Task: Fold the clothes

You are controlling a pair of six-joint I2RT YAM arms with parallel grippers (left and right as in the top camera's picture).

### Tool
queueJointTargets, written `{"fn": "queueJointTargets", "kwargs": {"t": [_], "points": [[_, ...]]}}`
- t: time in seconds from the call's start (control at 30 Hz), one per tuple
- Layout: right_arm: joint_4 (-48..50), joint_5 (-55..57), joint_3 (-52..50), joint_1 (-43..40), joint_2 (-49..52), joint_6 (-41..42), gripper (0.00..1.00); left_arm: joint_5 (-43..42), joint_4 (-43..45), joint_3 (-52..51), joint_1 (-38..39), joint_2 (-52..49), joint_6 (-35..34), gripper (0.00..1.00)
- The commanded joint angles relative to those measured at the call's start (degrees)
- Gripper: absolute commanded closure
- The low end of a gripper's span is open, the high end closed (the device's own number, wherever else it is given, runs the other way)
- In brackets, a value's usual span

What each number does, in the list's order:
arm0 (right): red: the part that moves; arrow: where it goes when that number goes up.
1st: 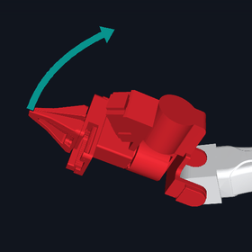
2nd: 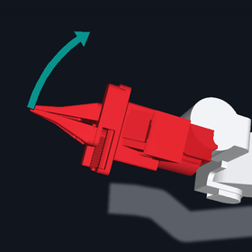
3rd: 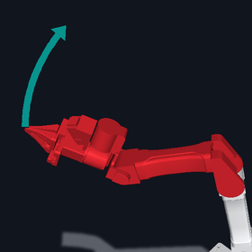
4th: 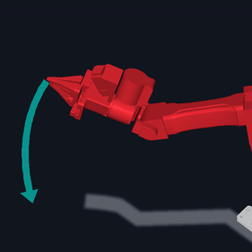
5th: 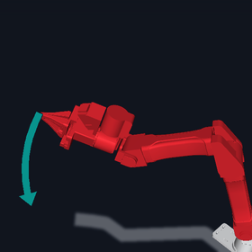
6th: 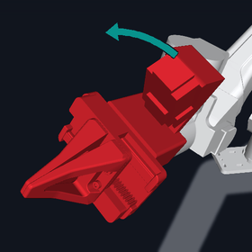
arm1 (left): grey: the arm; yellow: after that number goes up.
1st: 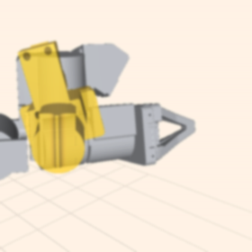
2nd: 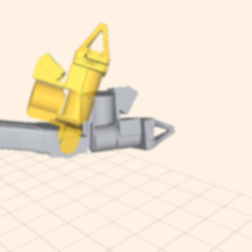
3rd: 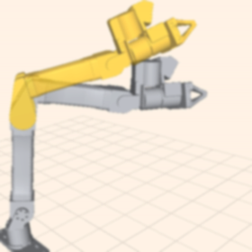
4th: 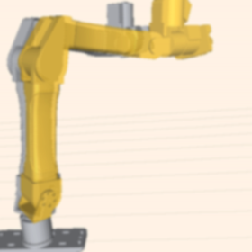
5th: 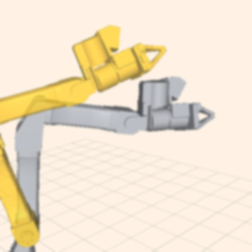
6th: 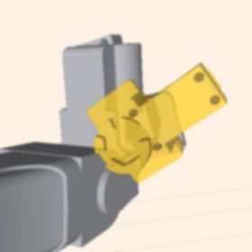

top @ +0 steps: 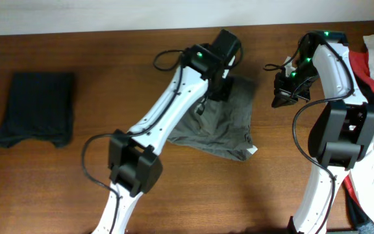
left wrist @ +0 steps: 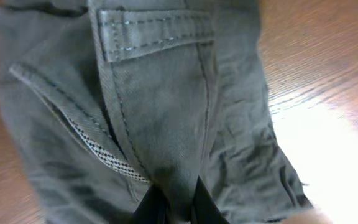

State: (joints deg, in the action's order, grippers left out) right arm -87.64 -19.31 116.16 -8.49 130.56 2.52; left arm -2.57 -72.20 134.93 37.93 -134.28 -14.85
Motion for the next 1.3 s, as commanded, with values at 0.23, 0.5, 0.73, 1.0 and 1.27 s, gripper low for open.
{"fn": "queueJointTargets", "kwargs": {"t": [0.23,0.5,0.73,1.0,1.27], "points": [[0.2,0.2,1.4,0.2,-1.7,-0.6,0.96,-4.5,3.7,0.1,1.8,-1.1,-1.3,0.68],[-7.9,0.2,13.4,-0.4,-3.0,-0.6,0.95,-13.7,5.8,3.8,0.3,-0.9,4.3,0.2],[-9.5,-0.7,16.8,0.7,-3.8,-0.6,0.96,-13.8,-2.1,6.3,-2.2,-0.8,4.3,1.0],[1.0,-5.5,13.3,2.2,-3.7,-0.6,0.96,-14.7,-5.1,1.1,-0.1,-0.8,7.5,1.0],[12.7,-6.2,5.6,4.8,-3.7,-0.6,0.96,-18.8,1.7,-8.6,2.4,-0.8,7.5,1.0]]}}
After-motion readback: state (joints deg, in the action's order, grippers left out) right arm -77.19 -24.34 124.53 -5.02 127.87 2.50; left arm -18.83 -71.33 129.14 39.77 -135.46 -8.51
